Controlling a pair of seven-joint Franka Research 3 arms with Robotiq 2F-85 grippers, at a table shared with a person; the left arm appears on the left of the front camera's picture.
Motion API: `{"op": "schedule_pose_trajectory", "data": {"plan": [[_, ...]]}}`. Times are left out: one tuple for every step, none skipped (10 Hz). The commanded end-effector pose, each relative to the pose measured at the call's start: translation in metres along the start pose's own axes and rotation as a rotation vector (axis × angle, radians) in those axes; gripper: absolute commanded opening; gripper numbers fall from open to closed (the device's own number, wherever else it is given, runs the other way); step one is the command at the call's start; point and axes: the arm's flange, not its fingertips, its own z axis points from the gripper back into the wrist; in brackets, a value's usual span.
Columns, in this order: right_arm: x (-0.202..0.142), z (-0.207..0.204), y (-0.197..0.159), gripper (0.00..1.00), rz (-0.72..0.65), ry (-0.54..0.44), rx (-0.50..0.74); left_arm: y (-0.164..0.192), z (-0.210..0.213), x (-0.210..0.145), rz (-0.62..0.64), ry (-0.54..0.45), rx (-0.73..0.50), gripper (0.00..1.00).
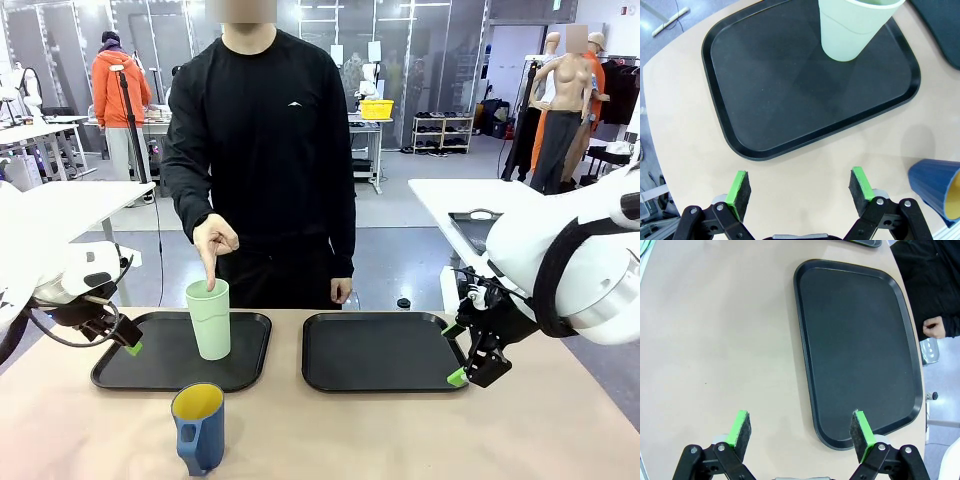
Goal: Sort and store the cups by type.
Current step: Pick up the Handle plastic cup and place it into the empty Flat Tray.
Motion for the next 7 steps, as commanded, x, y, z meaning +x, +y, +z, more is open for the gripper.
{"op": "schedule_pose_trajectory", "data": {"plan": [[0.0006, -0.0015, 0.0019, 1.0, -0.017, 0.018, -0.005, 0.0008, 0.0009, -0.0005, 0.002, 0.004, -0.004, 1.0], [0.0006, -0.0015, 0.0019, 1.0, -0.017, 0.018, -0.005, 0.0008, 0.0009, -0.0005, 0.002, 0.004, -0.004, 1.0], [0.0006, -0.0015, 0.0019, 1.0, -0.017, 0.018, -0.005, 0.0008, 0.0009, -0.0005, 0.002, 0.004, -0.004, 1.0], [0.0006, -0.0015, 0.0019, 1.0, -0.017, 0.018, -0.005, 0.0008, 0.0009, -0.0005, 0.002, 0.004, -0.004, 1.0], [0.0006, -0.0015, 0.0019, 1.0, -0.017, 0.018, -0.005, 0.0008, 0.0009, -0.0005, 0.002, 0.004, -0.004, 1.0], [0.0006, -0.0015, 0.0019, 1.0, -0.017, 0.018, -0.005, 0.0, 0.0, 0.0, 0.0, 0.0, 0.0, 1.0], [0.0006, -0.0015, 0.0019, 1.0, -0.017, 0.018, -0.005, -0.0004, -0.0008, -0.0063, -0.058, -0.034, -0.004, 1.0]]}}
